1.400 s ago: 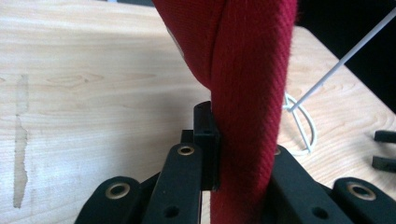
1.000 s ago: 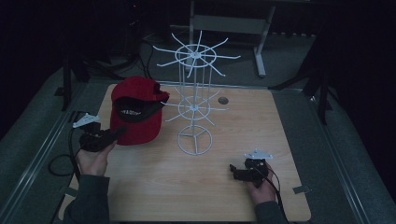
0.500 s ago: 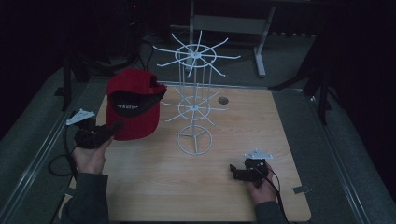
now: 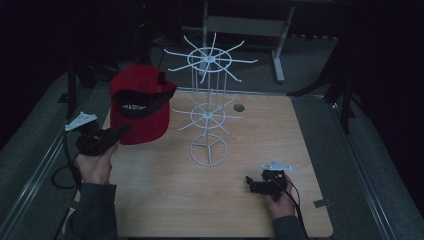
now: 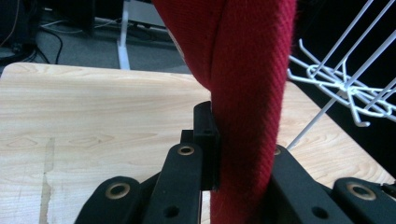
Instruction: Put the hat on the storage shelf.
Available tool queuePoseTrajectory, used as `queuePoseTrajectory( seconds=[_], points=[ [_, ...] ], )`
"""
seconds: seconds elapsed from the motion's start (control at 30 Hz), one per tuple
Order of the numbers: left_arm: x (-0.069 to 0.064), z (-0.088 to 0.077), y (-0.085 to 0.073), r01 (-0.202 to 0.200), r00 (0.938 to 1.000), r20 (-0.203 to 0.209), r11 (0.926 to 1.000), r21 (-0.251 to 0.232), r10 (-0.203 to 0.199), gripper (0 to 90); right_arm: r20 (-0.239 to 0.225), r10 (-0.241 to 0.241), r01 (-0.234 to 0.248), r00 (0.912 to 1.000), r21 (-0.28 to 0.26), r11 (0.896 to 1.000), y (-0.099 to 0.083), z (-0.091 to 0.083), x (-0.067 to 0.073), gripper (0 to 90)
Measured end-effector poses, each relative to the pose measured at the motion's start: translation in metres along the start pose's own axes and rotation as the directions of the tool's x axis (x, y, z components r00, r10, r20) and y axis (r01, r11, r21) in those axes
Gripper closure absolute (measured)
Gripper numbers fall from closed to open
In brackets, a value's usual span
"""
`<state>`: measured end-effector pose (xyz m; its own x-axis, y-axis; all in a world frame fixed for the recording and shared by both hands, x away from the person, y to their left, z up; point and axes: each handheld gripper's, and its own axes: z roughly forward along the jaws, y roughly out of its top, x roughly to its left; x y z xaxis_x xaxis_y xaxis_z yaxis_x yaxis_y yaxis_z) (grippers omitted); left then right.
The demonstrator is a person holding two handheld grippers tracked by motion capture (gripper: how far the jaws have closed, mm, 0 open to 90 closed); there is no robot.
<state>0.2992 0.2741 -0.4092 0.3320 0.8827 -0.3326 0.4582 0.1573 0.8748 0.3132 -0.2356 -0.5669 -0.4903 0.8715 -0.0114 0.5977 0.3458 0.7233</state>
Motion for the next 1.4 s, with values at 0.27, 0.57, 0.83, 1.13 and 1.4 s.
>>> queuePoseTrajectory(
  seconds=[0.27, 0.57, 0.83, 1.13, 1.4],
  points=[
    [-0.002, -0.004, 0.007, -0.003, 1.0, 0.005, 0.9997, -0.024, 0.003, 85.7, 0.0, -0.001, 0.001, 1.0, 0.001, 1.0, 0.0, 0.0, 0.0, 13.4],
    [-0.005, -0.01, 0.015, -0.008, 0.9999, 0.006, 0.9988, -0.049, 0.009, 85.7, 0.0, 0.0, 0.0, 1.0, 0.001, 1.0, 0.0, 0.0, 0.0, 13.5],
    [-0.005, -0.014, 0.019, -0.007, 0.9999, 0.007, 0.9981, -0.062, 0.008, 85.7, 0.0, 0.0, 0.0, 1.0, 0.001, 1.0, 0.0, 0.0, 0.0, 13.5],
    [-0.006, -0.016, 0.023, -0.005, 0.9999, 0.009, 0.9972, -0.075, 0.005, 85.7, 0.0, 0.0, 0.0, 1.0, 0.001, 1.0, 0.0, 0.0, 0.0, 13.4],
    [-0.009, -0.019, 0.028, -0.009, 0.9999, 0.011, 0.9959, -0.09, 0.01, 85.7, 0.0, -0.001, 0.001, 1.0, 0.001, 1.0, 0.0, 0.0, 0.0, 13.4]
  ],
)
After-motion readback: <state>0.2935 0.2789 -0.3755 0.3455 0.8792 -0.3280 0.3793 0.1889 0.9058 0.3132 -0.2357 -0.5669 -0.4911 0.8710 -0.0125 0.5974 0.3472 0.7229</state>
